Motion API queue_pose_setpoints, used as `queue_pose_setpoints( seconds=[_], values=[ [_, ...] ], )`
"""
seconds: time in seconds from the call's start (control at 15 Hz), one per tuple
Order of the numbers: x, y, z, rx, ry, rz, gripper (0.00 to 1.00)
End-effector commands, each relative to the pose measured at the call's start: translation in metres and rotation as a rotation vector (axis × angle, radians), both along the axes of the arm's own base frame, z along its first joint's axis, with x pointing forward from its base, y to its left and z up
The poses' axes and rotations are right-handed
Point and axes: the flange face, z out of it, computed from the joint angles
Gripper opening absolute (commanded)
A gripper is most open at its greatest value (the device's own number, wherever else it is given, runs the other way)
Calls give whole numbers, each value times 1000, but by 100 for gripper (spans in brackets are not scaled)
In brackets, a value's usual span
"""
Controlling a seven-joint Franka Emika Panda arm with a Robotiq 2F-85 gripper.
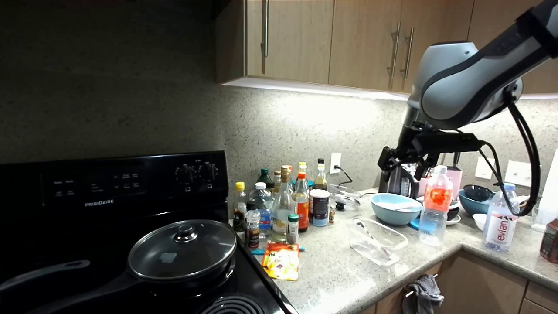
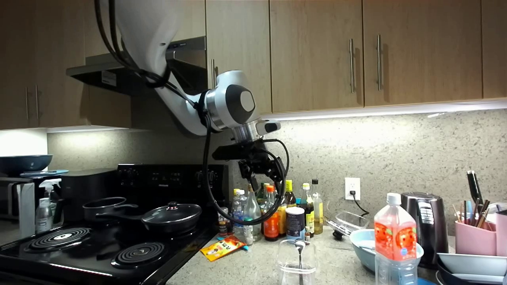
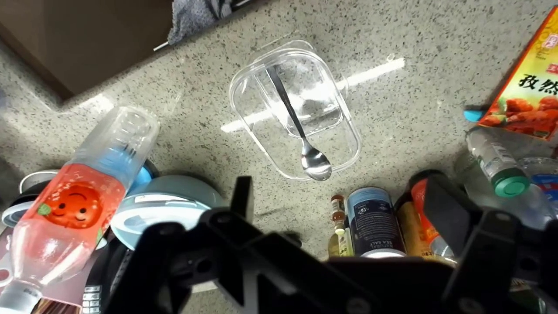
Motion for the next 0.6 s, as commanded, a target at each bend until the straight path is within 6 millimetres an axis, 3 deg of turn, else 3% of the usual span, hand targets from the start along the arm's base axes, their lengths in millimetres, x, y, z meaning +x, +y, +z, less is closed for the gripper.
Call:
queue_pose_setpoints(
  seconds=[0.0,0.13,0.4,0.53],
  values=[
    [0,0,1,1,1,0,100],
    [30,0,-5,-44,-64,62,100],
    [81,10,3,-53,-153,100,100],
    [98,3,8,-83,-72,-28,100]
  ],
)
